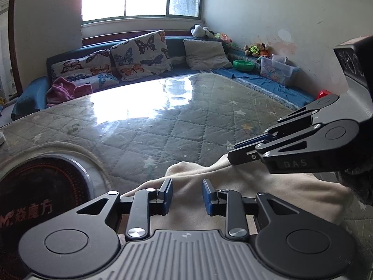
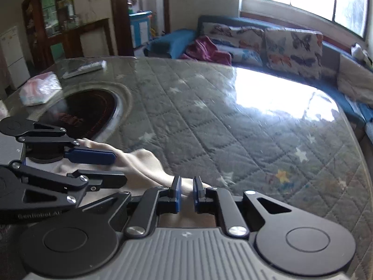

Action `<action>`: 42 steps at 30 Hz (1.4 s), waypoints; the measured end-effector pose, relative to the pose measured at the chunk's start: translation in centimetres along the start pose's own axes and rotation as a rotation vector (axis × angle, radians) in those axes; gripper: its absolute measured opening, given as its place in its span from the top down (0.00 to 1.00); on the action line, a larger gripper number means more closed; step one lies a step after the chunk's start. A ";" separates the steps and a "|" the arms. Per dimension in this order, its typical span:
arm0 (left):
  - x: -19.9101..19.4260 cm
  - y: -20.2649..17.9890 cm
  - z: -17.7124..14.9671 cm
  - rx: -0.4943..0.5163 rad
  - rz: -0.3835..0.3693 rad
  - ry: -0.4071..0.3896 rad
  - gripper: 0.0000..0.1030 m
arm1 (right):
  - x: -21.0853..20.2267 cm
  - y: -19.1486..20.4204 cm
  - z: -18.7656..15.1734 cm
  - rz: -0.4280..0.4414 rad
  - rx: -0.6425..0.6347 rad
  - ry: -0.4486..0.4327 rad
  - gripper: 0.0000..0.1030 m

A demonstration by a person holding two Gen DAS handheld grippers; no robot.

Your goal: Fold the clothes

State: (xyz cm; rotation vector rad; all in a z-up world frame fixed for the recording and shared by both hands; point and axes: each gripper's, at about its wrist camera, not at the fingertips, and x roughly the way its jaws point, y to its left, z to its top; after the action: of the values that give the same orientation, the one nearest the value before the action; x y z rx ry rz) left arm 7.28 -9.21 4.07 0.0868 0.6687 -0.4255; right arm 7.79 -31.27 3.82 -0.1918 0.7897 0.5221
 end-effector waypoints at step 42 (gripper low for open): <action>-5.8 -4.5 -5.2 0.047 -0.069 -0.043 0.70 | -8.3 4.3 -10.8 -0.053 -0.030 -0.132 0.80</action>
State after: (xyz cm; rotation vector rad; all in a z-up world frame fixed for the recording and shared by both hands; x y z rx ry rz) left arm -1.64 -10.16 3.81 0.0993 0.6203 -0.5079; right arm -6.00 -34.54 2.39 -0.2034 0.6466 0.4911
